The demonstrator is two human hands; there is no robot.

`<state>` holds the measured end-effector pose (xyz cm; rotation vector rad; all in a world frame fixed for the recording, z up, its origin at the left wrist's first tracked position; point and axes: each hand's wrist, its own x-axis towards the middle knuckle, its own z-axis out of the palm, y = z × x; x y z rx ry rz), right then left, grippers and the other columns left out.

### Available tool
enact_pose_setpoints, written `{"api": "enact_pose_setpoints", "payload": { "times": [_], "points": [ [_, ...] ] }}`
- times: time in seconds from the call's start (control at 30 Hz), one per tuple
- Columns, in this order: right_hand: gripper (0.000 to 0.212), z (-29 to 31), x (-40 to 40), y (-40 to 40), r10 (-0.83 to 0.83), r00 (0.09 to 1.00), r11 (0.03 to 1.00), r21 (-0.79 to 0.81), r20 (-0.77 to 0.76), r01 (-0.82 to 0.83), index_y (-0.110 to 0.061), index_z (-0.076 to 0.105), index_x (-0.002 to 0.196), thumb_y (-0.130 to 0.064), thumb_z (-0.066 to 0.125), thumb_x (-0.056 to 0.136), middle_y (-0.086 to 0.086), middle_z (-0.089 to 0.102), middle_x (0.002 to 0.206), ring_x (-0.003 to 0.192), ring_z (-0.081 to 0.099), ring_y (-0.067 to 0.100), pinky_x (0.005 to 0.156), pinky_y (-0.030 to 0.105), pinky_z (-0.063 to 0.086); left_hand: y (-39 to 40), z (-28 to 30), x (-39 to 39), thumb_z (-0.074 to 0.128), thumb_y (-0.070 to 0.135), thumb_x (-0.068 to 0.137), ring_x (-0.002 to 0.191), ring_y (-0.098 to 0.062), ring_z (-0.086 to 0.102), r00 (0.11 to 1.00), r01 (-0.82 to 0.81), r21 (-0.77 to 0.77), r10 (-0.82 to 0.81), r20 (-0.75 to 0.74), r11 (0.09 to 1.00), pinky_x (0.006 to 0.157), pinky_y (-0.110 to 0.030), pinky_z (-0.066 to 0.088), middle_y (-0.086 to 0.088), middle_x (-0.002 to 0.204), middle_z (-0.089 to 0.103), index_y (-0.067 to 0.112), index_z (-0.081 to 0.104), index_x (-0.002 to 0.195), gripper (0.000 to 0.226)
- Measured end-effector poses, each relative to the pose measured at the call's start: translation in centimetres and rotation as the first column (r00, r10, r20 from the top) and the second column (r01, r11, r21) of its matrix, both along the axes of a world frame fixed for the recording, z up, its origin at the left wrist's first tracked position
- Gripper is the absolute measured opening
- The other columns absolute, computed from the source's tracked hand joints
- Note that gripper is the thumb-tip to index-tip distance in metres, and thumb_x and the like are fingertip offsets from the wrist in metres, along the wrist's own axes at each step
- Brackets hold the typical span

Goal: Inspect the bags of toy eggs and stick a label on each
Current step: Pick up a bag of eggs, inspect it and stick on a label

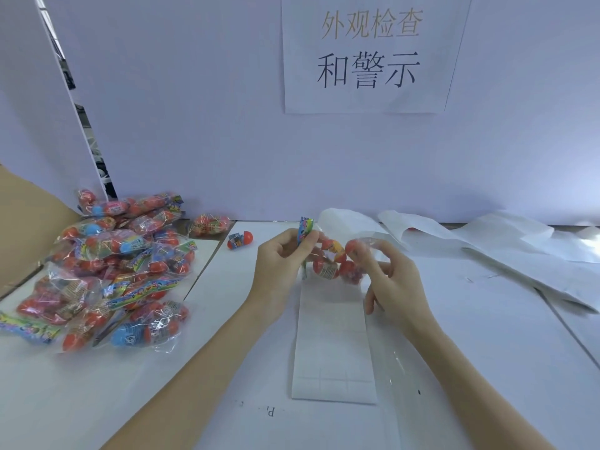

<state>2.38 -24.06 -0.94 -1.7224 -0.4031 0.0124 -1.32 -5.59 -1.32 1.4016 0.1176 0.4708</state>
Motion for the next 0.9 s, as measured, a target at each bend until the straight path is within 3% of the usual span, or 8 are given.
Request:
{"api": "enact_pose_setpoints", "payload": {
  "times": [0.1,0.17,0.23,0.3,0.43,0.63,0.77,0.9],
  "points": [
    [0.025,0.2,-0.3,-0.1,-0.002,1.000,1.000,0.018,-0.001,0.002,-0.043,0.075,0.089,-0.054,0.057,0.102,-0.011,0.078,0.077,0.035,0.060,0.026,0.043,0.009,0.035,0.2,0.0,-0.1,0.069,0.024,0.101,0.095,-0.022,0.076,1.000,0.000,0.041,-0.001,0.031,0.999,0.080,-0.024,0.059,-0.008,0.099,0.080,0.012,0.080,0.099,0.017],
    [0.034,0.1,-0.3,-0.2,-0.028,0.999,0.999,0.029,0.019,0.028,-0.037,0.077,0.079,-0.050,0.058,0.104,-0.012,0.072,0.061,0.032,0.057,0.020,0.045,0.009,0.035,0.5,-0.1,0.0,0.067,0.025,0.102,0.086,-0.019,0.077,0.995,-0.094,0.223,0.083,0.056,0.970,0.070,-0.025,0.059,-0.003,0.091,0.079,0.010,0.077,0.093,0.019],
    [0.044,-0.1,-0.1,-0.2,-0.046,0.998,0.999,0.012,0.030,0.046,-0.030,0.076,0.071,-0.049,0.056,0.105,-0.001,0.064,0.047,0.033,0.053,0.016,0.047,0.012,0.036,0.7,-0.5,0.1,0.065,0.023,0.103,0.074,-0.016,0.072,0.968,-0.252,0.516,0.209,0.141,0.819,0.060,-0.028,0.057,0.002,0.081,0.074,0.009,0.069,0.084,0.023],
    [0.046,0.1,-0.2,-0.1,-0.008,0.999,0.997,0.072,-0.035,0.011,-0.026,0.081,0.077,-0.050,0.053,0.106,0.007,0.070,0.057,0.035,0.052,0.019,0.047,0.017,0.036,0.6,-0.7,0.0,0.061,0.022,0.104,0.059,-0.011,0.064,0.956,-0.293,0.606,0.237,0.173,0.740,0.053,-0.025,0.053,0.014,0.071,0.066,0.012,0.062,0.082,0.025],
    [0.053,0.5,-0.2,0.1,0.087,0.968,0.968,0.250,-0.237,-0.026,-0.020,0.084,0.082,-0.052,0.049,0.106,0.003,0.081,0.093,0.038,0.040,0.018,0.042,0.021,0.033,0.4,-0.5,0.0,0.051,0.034,0.106,0.040,-0.009,0.051,0.974,-0.222,0.599,0.148,0.171,0.770,0.046,-0.015,0.040,0.016,0.052,0.055,0.026,0.056,0.079,0.029],
    [0.036,0.5,-0.4,0.1,0.098,0.987,0.993,0.072,-0.131,-0.089,-0.020,0.078,0.096,-0.046,0.055,0.106,-0.015,0.072,0.067,0.038,0.038,0.010,0.041,0.016,0.033,0.5,-1.4,0.4,0.049,0.030,0.110,0.040,-0.009,0.043,0.960,-0.279,0.530,0.241,0.142,0.801,0.048,-0.020,0.036,0.009,0.047,0.047,0.015,0.060,0.080,0.034],
    [0.011,0.2,-0.3,0.2,0.157,0.981,0.988,0.024,-0.114,-0.155,-0.018,0.072,0.108,-0.027,0.066,0.102,-0.005,0.072,0.070,0.042,0.043,0.007,0.044,0.016,0.036,1.0,-1.6,0.4,0.050,0.033,0.110,0.036,-0.017,0.047,0.972,-0.233,0.526,0.215,0.097,0.818,0.046,-0.028,0.041,0.001,0.045,0.050,0.021,0.059,0.077,0.036],
    [0.015,0.8,0.2,-0.5,0.157,0.977,0.988,0.025,-0.143,-0.155,-0.026,0.074,0.105,-0.037,0.066,0.101,-0.005,0.063,0.067,0.047,0.037,0.015,0.046,0.016,0.034,2.0,-1.1,0.9,0.050,0.041,0.109,0.039,-0.020,0.046,0.943,-0.298,0.408,0.332,-0.011,0.863,0.046,-0.028,0.038,-0.017,0.047,0.050,0.004,0.058,0.072,0.053]
  ]
}}
